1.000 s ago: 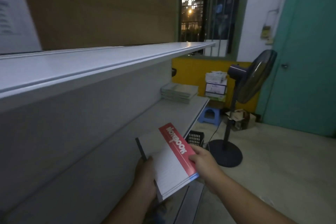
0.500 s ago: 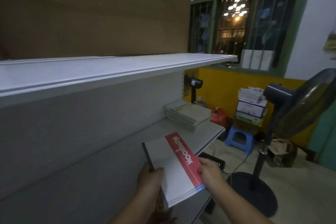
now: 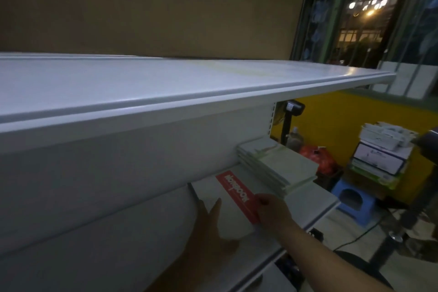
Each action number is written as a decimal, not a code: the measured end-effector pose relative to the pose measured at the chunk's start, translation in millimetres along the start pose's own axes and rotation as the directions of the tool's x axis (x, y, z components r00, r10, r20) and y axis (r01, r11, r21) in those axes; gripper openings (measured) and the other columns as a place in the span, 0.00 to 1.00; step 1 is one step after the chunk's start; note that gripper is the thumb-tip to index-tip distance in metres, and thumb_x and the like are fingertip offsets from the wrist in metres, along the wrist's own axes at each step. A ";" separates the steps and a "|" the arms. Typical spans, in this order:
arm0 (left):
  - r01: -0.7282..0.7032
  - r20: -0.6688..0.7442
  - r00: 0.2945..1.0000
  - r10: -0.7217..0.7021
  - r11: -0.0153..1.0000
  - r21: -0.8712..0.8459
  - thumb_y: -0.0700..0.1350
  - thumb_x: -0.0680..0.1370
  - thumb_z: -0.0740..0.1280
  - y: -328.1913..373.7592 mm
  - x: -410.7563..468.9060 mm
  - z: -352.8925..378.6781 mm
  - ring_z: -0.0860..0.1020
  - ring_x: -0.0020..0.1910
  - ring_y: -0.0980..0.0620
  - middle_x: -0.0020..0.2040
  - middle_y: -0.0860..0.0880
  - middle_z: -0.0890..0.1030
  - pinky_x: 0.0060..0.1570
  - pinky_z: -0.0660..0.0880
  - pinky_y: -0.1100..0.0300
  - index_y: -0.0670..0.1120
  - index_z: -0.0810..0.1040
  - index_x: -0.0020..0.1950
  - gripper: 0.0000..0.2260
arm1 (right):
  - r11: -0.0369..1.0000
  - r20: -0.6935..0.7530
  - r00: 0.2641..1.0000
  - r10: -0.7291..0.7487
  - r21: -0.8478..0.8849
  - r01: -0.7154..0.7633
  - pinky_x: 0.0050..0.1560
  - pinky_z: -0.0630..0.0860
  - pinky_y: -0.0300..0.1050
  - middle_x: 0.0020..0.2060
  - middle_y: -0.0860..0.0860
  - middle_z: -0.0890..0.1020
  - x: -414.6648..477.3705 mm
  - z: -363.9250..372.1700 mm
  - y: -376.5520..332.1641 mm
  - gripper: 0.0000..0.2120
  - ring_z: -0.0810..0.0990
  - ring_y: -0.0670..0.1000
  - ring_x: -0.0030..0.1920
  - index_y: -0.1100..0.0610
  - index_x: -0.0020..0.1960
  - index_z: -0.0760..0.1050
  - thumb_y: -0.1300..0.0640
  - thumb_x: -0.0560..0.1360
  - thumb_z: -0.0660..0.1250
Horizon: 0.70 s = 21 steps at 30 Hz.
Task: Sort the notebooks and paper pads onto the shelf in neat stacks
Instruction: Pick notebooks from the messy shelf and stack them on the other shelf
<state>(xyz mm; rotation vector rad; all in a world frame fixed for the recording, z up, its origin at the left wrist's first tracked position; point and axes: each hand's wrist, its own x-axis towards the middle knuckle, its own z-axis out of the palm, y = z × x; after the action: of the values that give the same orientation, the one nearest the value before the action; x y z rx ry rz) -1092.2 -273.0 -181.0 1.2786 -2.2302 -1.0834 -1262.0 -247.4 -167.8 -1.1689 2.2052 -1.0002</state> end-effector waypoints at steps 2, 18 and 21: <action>0.009 -0.044 0.999 -0.001 0.984 0.177 0.62 0.67 0.67 -5.0 8.8 5.8 0.41 0.77 0.46 0.78 0.46 0.40 0.73 0.50 0.58 0.51 0.46 0.78 0.46 | 0.991 0.011 0.997 -0.078 -0.105 0.079 0.29 0.67 0.29 0.41 0.51 0.82 14.7 1.0 2.5 0.09 0.78 0.46 0.36 0.55 0.47 0.81 0.59 0.77 0.61; 0.234 -0.326 0.935 -0.136 0.930 0.284 0.65 0.74 0.62 2.3 7.2 27.9 0.54 0.76 0.52 0.76 0.52 0.60 0.73 0.52 0.59 0.55 0.56 0.76 0.34 | 0.847 0.384 0.820 -0.424 -0.152 0.509 0.64 0.58 0.32 0.61 0.41 0.64 57.3 -17.2 53.8 0.30 0.63 0.44 0.65 0.48 0.70 0.67 0.41 0.71 0.70; 0.230 -0.332 0.934 -0.128 0.929 0.288 0.61 0.75 0.64 15.0 4.8 26.4 0.55 0.76 0.52 0.76 0.54 0.60 0.72 0.51 0.63 0.55 0.56 0.76 0.33 | 0.851 0.392 0.787 -0.477 -0.016 0.524 0.64 0.59 0.30 0.61 0.42 0.67 63.6 -23.2 61.0 0.29 0.66 0.43 0.64 0.49 0.68 0.70 0.48 0.69 0.74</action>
<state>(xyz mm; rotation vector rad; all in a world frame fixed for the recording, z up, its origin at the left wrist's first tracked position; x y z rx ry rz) -1119.8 -260.8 -187.0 1.6885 -2.1348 -0.5303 -1343.2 -268.7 -203.3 -1.8995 1.6988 -0.7416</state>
